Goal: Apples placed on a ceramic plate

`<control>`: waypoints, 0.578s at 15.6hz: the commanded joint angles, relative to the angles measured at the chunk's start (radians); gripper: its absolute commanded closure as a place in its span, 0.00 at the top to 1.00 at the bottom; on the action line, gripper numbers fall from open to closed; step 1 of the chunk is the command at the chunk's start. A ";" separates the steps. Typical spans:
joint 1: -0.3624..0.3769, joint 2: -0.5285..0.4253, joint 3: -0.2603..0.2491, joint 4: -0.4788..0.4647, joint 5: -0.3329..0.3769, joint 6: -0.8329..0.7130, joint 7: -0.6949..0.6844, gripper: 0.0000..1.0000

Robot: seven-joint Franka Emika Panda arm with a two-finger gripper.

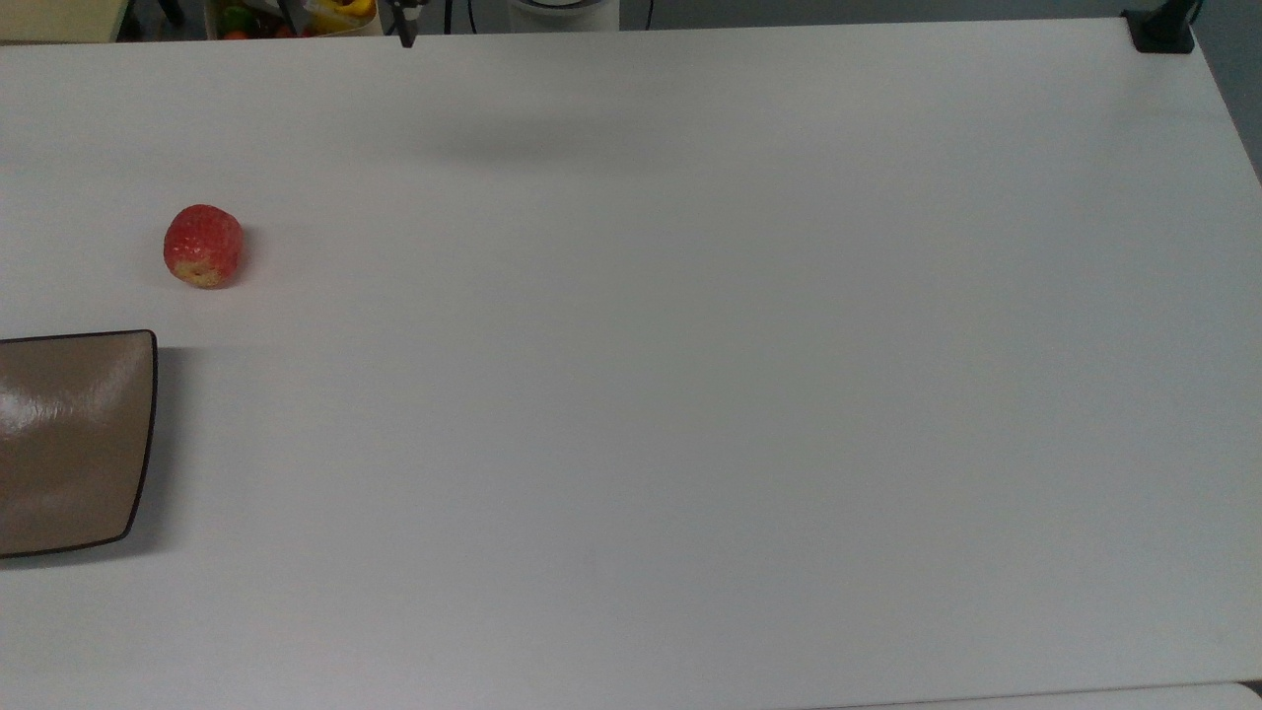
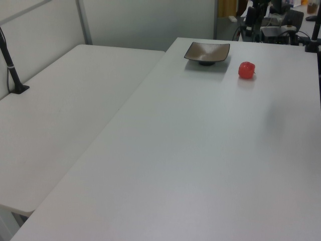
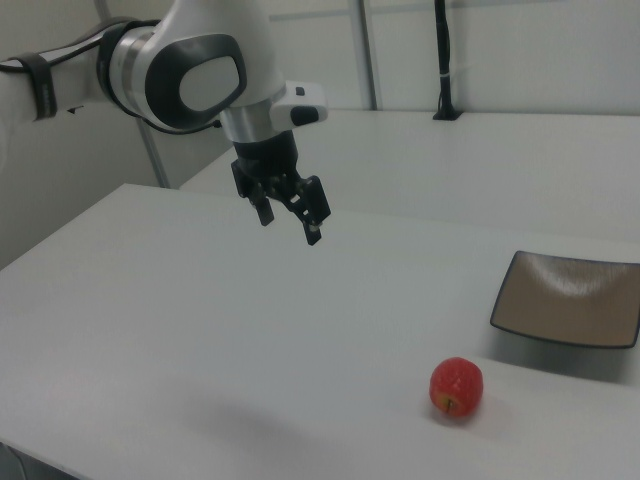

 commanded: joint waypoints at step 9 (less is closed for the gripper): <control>-0.110 -0.001 -0.001 -0.096 -0.043 0.164 -0.028 1.00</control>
